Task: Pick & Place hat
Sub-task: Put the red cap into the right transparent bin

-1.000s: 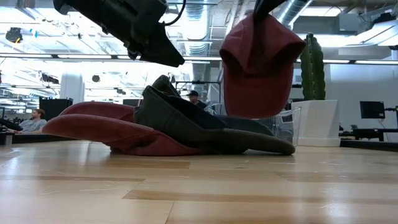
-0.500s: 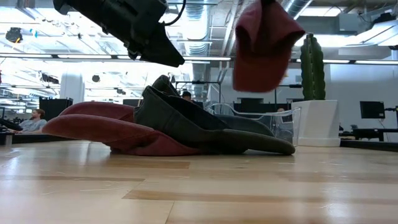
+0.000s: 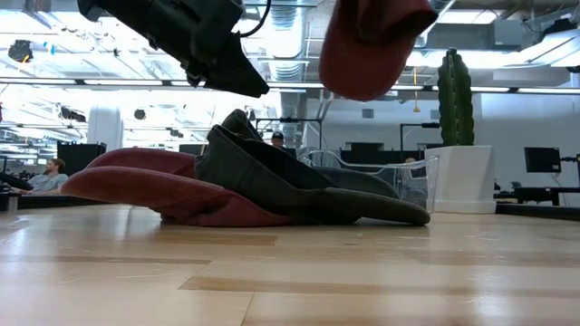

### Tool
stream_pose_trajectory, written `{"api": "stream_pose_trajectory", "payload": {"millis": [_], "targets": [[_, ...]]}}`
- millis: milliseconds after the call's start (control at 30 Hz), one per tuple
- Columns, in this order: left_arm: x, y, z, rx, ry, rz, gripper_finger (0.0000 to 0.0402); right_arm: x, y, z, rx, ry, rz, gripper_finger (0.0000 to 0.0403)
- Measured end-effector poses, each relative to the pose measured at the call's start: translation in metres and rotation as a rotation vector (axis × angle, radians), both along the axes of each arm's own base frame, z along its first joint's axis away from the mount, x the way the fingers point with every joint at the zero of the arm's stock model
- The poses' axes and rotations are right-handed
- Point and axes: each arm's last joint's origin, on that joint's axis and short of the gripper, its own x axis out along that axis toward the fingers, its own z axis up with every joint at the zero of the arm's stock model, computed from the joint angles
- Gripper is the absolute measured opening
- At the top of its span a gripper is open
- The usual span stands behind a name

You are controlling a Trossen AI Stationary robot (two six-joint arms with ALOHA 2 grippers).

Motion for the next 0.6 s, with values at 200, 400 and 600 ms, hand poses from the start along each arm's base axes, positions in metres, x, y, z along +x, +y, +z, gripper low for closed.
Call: {"api": "stream_pose_trajectory", "payload": {"millis": [200,400,600], "targets": [[0.0,0.0,0.0,0.0,0.0,0.0,0.0149,0.005,-0.004,0.009,0.34,-0.222,0.222,0.0],[0.0,0.0,0.0,0.0,0.0,0.0,0.0149,0.013,0.012,0.003,0.395,-0.113,0.691,0.0],[0.0,0.0,0.0,0.0,0.0,0.0,0.0149,-0.001,0.025,-0.018,0.26,0.183,0.881,0.0]]}}
